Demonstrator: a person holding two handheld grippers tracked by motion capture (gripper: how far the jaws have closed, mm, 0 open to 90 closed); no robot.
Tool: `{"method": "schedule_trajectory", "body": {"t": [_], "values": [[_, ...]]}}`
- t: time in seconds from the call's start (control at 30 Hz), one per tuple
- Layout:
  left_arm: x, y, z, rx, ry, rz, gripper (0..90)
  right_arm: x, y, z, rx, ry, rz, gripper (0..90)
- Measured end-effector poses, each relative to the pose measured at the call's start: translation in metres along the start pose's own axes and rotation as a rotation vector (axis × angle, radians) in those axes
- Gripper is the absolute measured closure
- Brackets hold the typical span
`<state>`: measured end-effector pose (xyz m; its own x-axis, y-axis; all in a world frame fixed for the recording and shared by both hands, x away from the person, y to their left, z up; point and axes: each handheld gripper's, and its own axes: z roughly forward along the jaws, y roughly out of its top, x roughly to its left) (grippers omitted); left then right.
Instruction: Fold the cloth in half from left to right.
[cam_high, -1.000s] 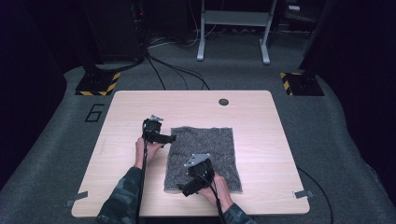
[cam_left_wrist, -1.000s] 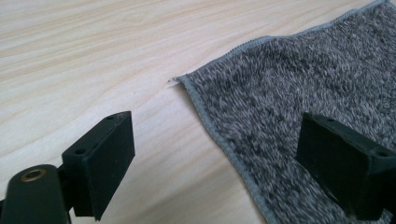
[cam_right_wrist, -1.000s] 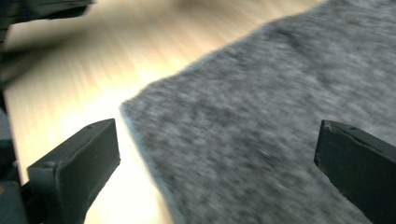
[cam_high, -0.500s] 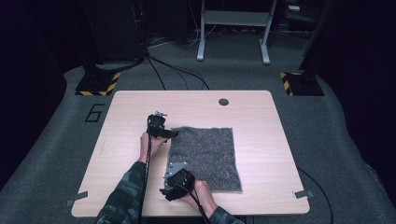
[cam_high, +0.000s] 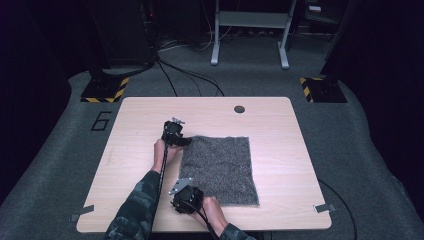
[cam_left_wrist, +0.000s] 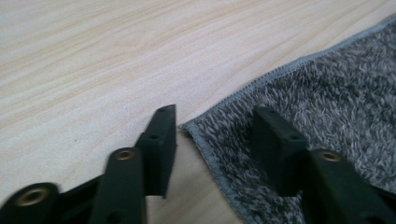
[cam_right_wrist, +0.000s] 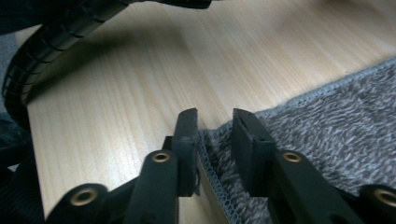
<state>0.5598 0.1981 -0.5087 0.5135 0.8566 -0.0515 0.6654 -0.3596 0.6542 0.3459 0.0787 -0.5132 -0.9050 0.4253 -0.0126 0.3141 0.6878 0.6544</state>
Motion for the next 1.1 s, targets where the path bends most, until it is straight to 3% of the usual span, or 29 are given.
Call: {"method": "schedule_trajectory", "body": {"t": [0.17, 0.33, 0.4, 0.67, 0.87, 0.93, 1.1], "values": [[0.001, -0.004, -0.002, -0.018, 0.004, 0.008, 66.9, -0.003, -0.002, 0.001, -0.029, -0.021, 0.024, 83.9], [0.003, -0.008, -0.002, -0.041, 0.016, -0.013, 84.0, -0.003, -0.003, 0.0, -0.021, -0.02, 0.023, 86.6], [0.002, -0.009, -0.002, -0.047, 0.018, -0.011, 87.0, -0.002, -0.003, 0.0, -0.018, -0.017, 0.011, 86.7], [0.001, -0.009, -0.003, -0.044, 0.037, -0.001, 88.5, 0.0, -0.001, -0.006, -0.029, -0.018, 0.009, 86.9], [0.005, -0.007, -0.013, -0.052, 0.049, -0.002, 88.7, 0.0, -0.004, -0.016, -0.094, -0.018, 0.017, 86.9], [0.006, -0.005, -0.017, -0.054, 0.05, 0.006, 88.7, 0.0, -0.003, -0.02, -0.093, -0.014, 0.034, 86.9], [0.007, 0.001, -0.025, -0.058, 0.059, 0.02, 88.6, 0.001, 0.002, -0.028, -0.141, -0.027, 0.016, 86.9]]}}
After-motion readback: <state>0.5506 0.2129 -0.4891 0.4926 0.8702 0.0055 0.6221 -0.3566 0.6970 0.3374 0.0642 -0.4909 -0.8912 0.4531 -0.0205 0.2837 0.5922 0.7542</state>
